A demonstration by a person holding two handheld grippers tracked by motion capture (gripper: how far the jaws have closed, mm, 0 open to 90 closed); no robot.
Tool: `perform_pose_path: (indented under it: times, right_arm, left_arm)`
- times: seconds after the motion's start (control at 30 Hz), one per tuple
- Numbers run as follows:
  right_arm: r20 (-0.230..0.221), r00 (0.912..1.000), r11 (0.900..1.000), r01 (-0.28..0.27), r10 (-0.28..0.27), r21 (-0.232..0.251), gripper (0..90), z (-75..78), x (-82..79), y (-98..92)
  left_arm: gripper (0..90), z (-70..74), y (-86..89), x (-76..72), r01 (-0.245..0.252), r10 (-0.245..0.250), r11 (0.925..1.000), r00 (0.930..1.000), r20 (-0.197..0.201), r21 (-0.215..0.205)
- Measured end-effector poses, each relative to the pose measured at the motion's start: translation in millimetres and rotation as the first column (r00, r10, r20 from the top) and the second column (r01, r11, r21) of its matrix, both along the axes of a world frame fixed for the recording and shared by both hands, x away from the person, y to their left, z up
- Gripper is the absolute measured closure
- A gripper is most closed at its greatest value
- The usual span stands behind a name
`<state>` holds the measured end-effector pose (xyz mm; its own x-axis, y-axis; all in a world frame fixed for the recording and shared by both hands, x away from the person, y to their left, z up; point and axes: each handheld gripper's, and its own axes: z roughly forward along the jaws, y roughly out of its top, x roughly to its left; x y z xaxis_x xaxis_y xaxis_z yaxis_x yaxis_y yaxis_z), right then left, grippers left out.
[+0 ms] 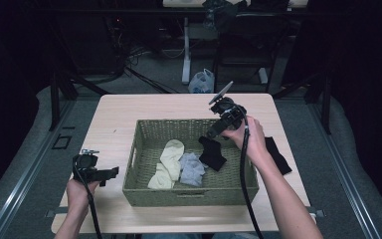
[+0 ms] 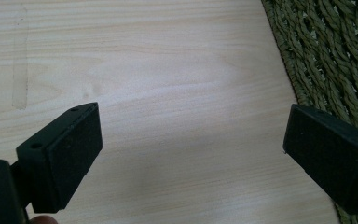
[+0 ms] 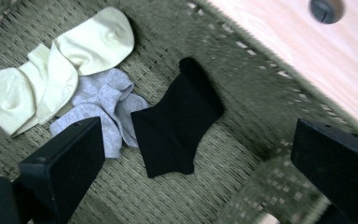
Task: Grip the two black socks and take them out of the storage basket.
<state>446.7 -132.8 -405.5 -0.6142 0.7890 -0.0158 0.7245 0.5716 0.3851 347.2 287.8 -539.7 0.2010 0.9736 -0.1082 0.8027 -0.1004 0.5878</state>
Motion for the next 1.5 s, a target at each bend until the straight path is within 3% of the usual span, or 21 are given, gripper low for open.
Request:
perform_pose_path:
  times: [0.33,0.43,0.6,0.9,0.93,1.07,1.1,1.2,1.27,1.4,1.5]
  right_arm:
    - [-0.086,0.9955,0.999,-0.041,0.038,-0.03,13.8,-40.1,11.2,19.5]
    - [-0.099,0.9949,0.999,-0.024,0.021,-0.03,14.8,-54.8,14.7,23.0]
    - [-0.162,0.9862,0.996,-0.045,0.032,-0.078,19.3,-73.1,22.9,27.1]
    - [-0.218,0.9756,0.995,-0.044,0.023,-0.09,29.1,-98.0,29.8,37.9]
    - [-0.232,0.9722,0.993,-0.054,0.028,-0.108,30.4,-98.6,31.2,38.4]
    - [-0.23,0.9731,0.992,-0.037,0.01,-0.117,37.2,-105.4,33.5,40.0]
    - [-0.244,0.9695,0.989,-0.053,0.019,-0.136,42.9,-105.0,35.2,39.7]
    - [-0.243,0.9701,0.992,-0.033,0.001,-0.125,67.1,-109.4,35.1,39.9]
    - [-0.263,0.9647,0.987,-0.054,0.012,-0.154,78.5,-108.9,36.5,39.5]
    - [-0.252,0.9676,0.988,-0.04,0.0,-0.152,82.3,-106.0,35.5,37.5]
    - [-0.24,0.9708,0.987,-0.045,0.007,-0.154,82.5,-94.9,34.3,33.3]
  left_arm:
    - [4.5,-0.1,0.0,0.2,0.001,-0.001,1.0,1.0,0.0,0.0]
    - [4.4,-0.2,0.3,0.3,0.0,0.0,1.0,1.0,0.0,-0.002]
    - [4.5,-0.5,0.4,0.4,0.0,0.0,1.0,1.0,-0.003,-0.003]
    - [4.5,-0.5,0.7,0.4,0.002,-0.002,1.0,1.0,-0.005,-0.006]
    - [4.5,-0.5,0.7,0.4,0.002,-0.002,1.0,1.0,-0.005,-0.006]
    - [4.5,-0.5,0.7,0.4,0.002,-0.003,1.0,1.0,-0.006,-0.007]
    - [4.5,-0.5,0.7,0.4,0.002,-0.002,1.0,1.0,-0.006,-0.006]
    - [4.5,-0.6,0.7,0.5,0.002,-0.002,1.0,1.0,-0.006,-0.007]
    - [4.5,-0.7,0.7,0.5,0.002,-0.002,1.0,1.0,-0.007,-0.008]
    - [4.5,-0.9,1.1,0.6,0.001,-0.001,0.9999,1.0,-0.005,-0.01]
    - [4.5,-1.0,1.3,0.7,0.002,-0.002,1.0,1.0,-0.008,-0.01]
